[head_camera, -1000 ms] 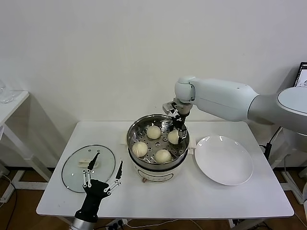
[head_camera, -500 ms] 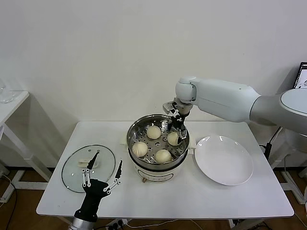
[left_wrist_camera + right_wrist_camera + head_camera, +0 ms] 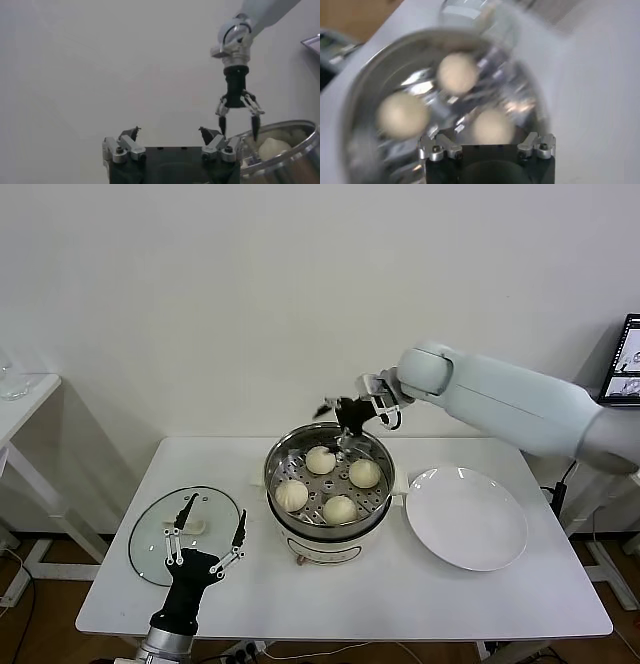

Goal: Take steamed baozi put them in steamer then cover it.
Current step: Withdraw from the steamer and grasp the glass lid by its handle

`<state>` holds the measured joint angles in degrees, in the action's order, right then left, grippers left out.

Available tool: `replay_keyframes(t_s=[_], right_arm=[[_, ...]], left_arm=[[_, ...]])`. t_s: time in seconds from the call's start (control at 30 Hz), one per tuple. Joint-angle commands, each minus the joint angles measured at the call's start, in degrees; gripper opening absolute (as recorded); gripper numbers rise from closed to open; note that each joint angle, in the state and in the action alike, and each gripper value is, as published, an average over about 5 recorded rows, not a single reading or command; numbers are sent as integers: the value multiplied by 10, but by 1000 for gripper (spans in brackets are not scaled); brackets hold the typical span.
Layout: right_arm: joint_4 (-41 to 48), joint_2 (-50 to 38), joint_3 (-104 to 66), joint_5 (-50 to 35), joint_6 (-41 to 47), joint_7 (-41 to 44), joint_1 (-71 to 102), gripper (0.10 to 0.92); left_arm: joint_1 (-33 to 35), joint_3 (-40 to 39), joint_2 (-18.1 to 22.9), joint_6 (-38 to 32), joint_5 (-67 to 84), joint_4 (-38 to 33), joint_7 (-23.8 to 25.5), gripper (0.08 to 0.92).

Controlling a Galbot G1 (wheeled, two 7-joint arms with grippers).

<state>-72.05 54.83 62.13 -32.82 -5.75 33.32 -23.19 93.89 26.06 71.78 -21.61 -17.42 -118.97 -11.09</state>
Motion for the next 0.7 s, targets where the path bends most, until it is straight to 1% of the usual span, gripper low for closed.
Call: replay_keyframes(t_s=[0.03, 0.17, 0.27, 0.43, 0.57, 0.7], right_arm=[[-109, -103, -367, 0, -83, -555, 325, 823], [-115, -99, -537, 22, -96, -565, 486, 823], [-121, -84, -651, 47, -107, -564, 600, 823], [-145, -41, -777, 84, -117, -557, 759, 823], [-153, 10, -862, 102, -129, -541, 853, 823], [-157, 46, -907, 104, -147, -524, 918, 823]], left_arm=[[-35, 5, -7, 80, -83, 2, -78, 823], [-41, 4, -12, 123, -122, -6, -105, 823], [-47, 7, -20, 149, -168, 5, -116, 823], [-55, 36, -44, 148, -251, 71, -92, 823], [-47, 68, -66, 130, -356, 129, -64, 823], [-49, 84, -69, 127, -416, 174, -55, 823]])
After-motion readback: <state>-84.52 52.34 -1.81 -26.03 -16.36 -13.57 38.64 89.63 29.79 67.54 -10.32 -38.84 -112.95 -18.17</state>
